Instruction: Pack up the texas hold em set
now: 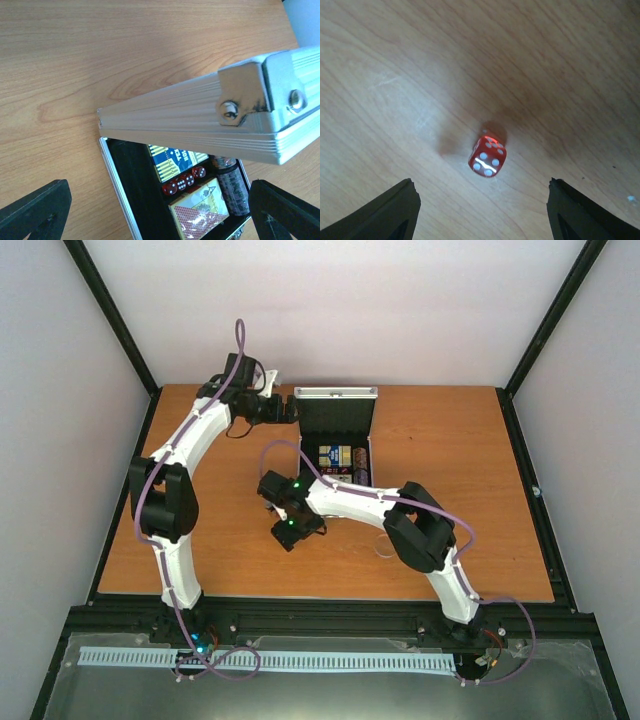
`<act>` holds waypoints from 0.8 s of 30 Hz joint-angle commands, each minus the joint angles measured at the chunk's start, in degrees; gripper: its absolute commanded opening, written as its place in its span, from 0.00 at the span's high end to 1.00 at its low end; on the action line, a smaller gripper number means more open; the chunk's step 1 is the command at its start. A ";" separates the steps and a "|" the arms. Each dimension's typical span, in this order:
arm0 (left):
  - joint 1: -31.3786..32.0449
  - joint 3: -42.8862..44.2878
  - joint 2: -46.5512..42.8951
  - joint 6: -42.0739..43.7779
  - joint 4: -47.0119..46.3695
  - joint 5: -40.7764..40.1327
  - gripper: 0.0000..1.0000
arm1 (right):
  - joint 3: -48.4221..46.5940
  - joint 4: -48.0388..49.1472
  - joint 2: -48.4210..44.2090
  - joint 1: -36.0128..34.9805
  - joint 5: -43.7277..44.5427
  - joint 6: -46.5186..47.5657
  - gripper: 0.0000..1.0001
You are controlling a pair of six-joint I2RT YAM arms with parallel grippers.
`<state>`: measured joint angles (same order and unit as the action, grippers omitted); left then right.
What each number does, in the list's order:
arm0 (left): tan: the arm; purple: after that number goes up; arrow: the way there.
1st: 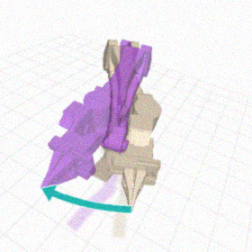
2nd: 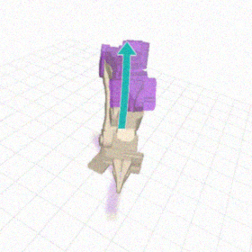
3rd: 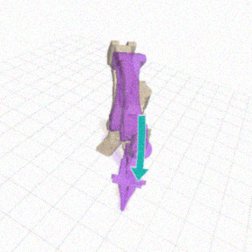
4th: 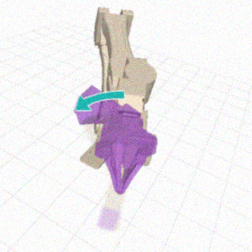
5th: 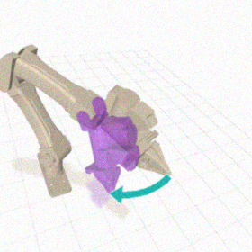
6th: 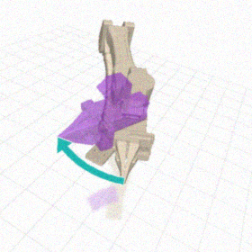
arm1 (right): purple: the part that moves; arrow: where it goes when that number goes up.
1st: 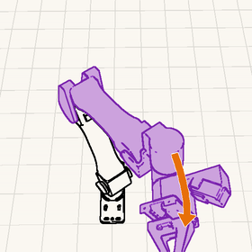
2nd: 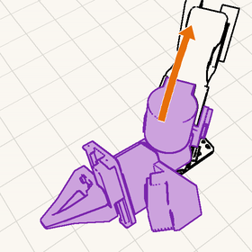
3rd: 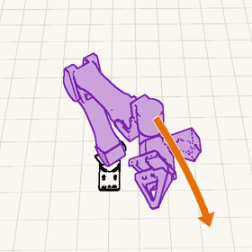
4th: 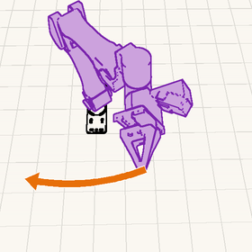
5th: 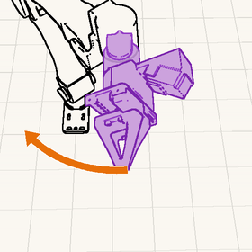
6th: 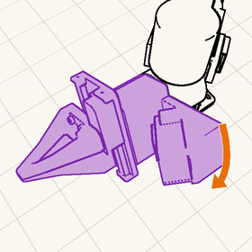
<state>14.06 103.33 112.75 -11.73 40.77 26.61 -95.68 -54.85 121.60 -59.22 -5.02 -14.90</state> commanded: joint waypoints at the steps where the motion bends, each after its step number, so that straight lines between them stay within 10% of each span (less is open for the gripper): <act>1: -0.44 -0.07 -2.22 0.26 -0.07 0.46 0.00 | -0.17 2.24 1.84 -0.46 0.47 -2.85 0.30; 10: -0.44 -0.06 -2.01 0.39 -0.15 0.56 0.00 | -2.94 1.93 5.22 -0.50 1.29 -2.84 0.40; 24: -0.45 0.01 -1.57 0.38 -0.17 0.40 0.00 | -3.16 -0.98 4.33 -0.46 5.06 -2.32 0.86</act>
<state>14.02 102.85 112.75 -11.73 40.77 26.61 -98.24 -54.02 126.50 -59.24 -2.44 -17.34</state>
